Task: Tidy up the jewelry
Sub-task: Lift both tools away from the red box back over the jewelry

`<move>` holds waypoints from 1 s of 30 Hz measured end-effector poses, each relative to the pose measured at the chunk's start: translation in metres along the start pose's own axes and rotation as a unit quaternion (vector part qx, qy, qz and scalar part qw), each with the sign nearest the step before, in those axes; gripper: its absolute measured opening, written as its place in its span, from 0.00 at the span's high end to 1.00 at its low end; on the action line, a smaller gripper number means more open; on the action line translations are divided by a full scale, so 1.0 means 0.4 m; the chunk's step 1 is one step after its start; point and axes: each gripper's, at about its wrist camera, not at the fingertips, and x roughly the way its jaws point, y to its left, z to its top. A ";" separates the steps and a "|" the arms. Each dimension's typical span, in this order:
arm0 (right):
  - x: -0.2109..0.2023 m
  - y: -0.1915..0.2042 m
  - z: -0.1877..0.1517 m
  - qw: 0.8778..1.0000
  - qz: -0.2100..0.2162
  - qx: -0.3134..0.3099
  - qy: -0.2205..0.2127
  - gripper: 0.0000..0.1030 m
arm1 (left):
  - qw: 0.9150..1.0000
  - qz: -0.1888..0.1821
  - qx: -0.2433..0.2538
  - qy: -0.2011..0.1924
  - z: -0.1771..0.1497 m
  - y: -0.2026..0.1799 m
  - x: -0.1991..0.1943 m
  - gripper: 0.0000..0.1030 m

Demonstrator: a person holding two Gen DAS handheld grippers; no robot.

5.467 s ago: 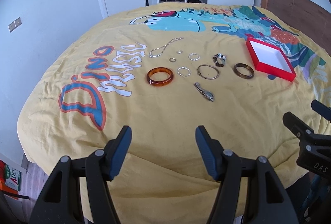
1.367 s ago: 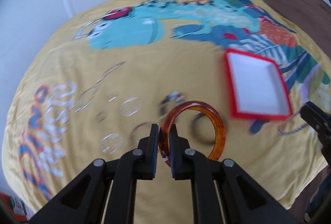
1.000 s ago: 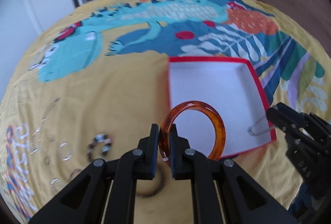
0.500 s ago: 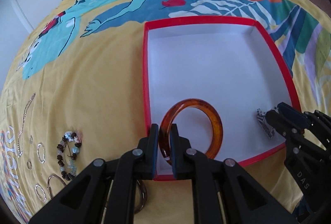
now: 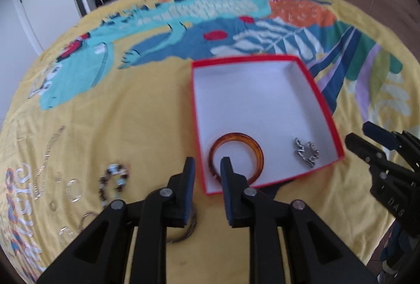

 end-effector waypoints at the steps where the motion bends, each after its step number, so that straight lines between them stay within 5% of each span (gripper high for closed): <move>1: -0.018 0.002 0.004 1.000 -0.002 0.000 -0.005 0.55 | 1.000 0.000 -0.004 -0.009 -0.007 0.015 -0.034 0.82; 11: -0.313 0.116 0.018 0.997 0.013 -0.009 -0.080 0.52 | 0.994 0.072 -0.045 -0.070 -0.111 0.242 -0.364 0.82; 18: -0.511 0.221 -0.015 0.991 0.030 -0.018 -0.133 0.46 | 0.984 0.121 -0.091 -0.099 -0.256 0.437 -0.585 0.78; 30: -0.686 0.320 -0.077 0.982 0.052 -0.022 -0.182 0.41 | 0.970 0.144 -0.153 -0.121 -0.449 0.593 -0.760 0.73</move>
